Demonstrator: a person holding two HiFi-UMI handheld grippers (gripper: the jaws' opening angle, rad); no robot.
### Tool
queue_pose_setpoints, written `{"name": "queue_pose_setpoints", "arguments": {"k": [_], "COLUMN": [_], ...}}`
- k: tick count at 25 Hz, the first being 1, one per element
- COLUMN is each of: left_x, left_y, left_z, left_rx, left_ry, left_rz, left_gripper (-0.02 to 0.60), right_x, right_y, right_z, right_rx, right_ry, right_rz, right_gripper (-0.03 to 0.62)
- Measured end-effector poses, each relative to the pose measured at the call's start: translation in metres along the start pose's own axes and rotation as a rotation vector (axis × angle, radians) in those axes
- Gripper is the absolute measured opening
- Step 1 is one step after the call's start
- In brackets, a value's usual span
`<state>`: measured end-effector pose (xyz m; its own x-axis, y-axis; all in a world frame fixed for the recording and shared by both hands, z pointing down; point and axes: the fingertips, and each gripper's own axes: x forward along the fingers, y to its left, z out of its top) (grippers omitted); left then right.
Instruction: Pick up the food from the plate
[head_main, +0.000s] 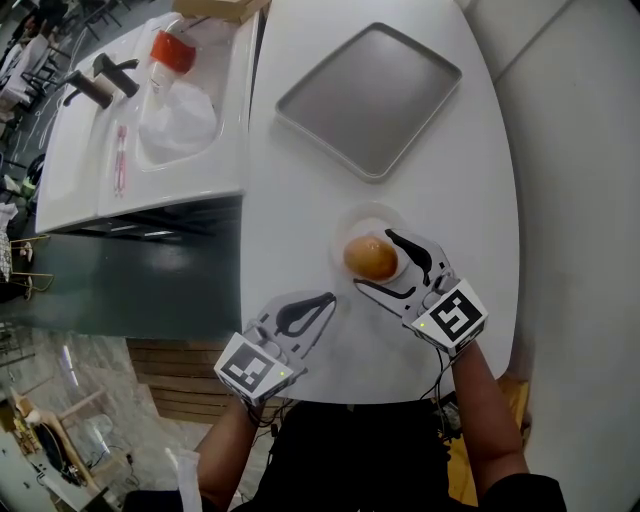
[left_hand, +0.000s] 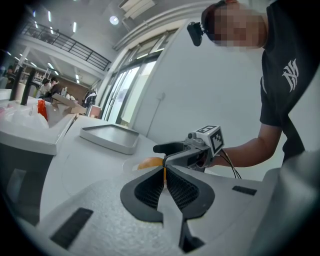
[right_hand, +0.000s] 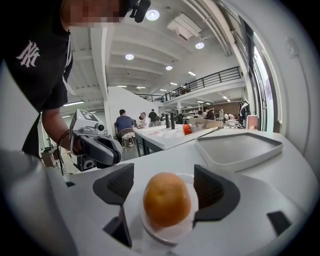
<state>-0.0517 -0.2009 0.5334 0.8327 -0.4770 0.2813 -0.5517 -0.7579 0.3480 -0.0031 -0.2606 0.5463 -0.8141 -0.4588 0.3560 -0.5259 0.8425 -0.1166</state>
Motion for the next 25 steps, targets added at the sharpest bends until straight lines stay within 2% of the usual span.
{"name": "queue_pose_setpoints", "arguments": {"k": [5,16,25], "left_x": [0.005,0.014,0.02], "left_y": [0.008,0.017,0.013], "left_z": [0.0,-0.005,-0.014], "left_rx": [-0.006,-0.026,-0.029], "left_ry": [-0.001,0.003,0.01], "left_rz": [0.01,0.018,-0.007], "left_gripper": [0.011,0.011,0.011], "right_x": [0.004,0.018,0.023], "right_y": [-0.006,-0.004,-0.009], "right_z": [-0.008,-0.027,-0.03], "right_rx": [0.002,-0.014,-0.03], "right_ry": [0.032,0.077,0.083], "right_rz": [-0.013,0.014,0.01], "right_gripper": [0.331,0.331,0.33]}}
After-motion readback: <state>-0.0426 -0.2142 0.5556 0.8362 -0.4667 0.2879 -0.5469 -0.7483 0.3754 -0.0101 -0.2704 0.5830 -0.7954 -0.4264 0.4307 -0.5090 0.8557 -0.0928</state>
